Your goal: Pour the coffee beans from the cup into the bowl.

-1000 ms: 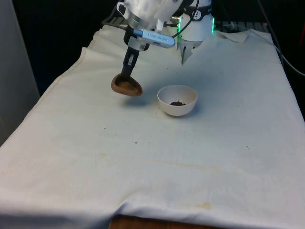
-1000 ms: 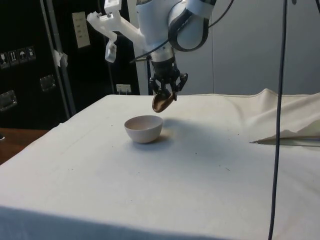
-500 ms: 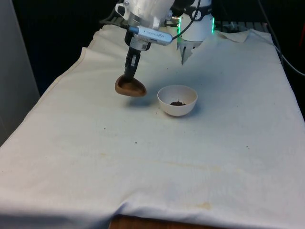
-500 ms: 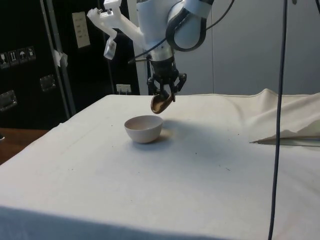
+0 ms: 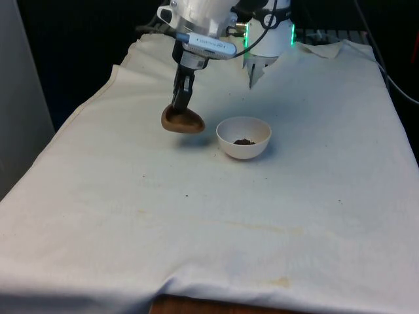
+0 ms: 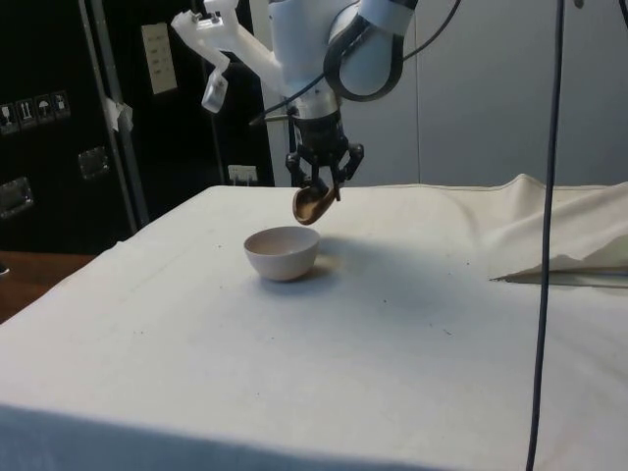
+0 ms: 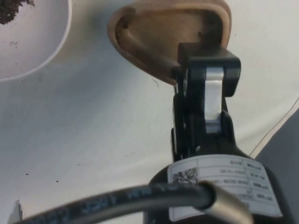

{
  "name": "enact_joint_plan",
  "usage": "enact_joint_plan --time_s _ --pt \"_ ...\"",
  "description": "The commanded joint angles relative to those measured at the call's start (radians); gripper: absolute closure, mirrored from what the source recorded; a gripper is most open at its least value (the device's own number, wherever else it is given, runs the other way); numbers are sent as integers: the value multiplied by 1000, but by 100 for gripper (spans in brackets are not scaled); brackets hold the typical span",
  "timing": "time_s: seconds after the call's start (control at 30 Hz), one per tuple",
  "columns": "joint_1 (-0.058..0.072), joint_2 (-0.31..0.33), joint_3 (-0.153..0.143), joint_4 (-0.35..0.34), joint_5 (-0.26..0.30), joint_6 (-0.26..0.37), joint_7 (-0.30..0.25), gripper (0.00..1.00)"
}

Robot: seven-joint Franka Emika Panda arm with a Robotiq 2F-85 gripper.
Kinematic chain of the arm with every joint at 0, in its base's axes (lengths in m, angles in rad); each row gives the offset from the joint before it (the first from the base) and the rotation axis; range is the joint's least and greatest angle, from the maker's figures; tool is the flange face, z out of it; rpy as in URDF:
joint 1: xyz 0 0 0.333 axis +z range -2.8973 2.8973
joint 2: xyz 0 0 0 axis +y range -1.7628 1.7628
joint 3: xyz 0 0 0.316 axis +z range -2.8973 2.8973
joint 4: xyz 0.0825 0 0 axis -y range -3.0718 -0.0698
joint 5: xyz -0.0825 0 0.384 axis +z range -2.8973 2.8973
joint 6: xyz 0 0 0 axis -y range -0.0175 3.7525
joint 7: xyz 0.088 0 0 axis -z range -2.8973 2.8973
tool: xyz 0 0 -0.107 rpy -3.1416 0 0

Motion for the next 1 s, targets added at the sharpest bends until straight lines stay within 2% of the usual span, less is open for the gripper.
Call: enact_joint_plan --time_s 0.0,0.13,0.17,0.2,0.43,0.47,0.5,0.7,0.73,0.77,0.97 --pt "-15 -2 18 -10 28 21 -31 94" --pt "-16 -3 20 -12 37 27 -64 94" --pt "0 0 1 -1 9 6 -32 94" --pt "-16 -3 20 -12 40 28 -71 94" --pt "-16 -3 21 -14 54 39 -122 94" --pt "0 0 2 -3 29 21 -100 94" --pt "-16 -3 21 -15 59 42 -136 94" --pt "-16 -3 23 -16 66 48 -171 94" --pt "0 0 3 -5 36 28 -142 94" --pt "-17 -3 24 -17 67 50 -177 94" --pt "-18 0 28 -21 114 58 -246 94"
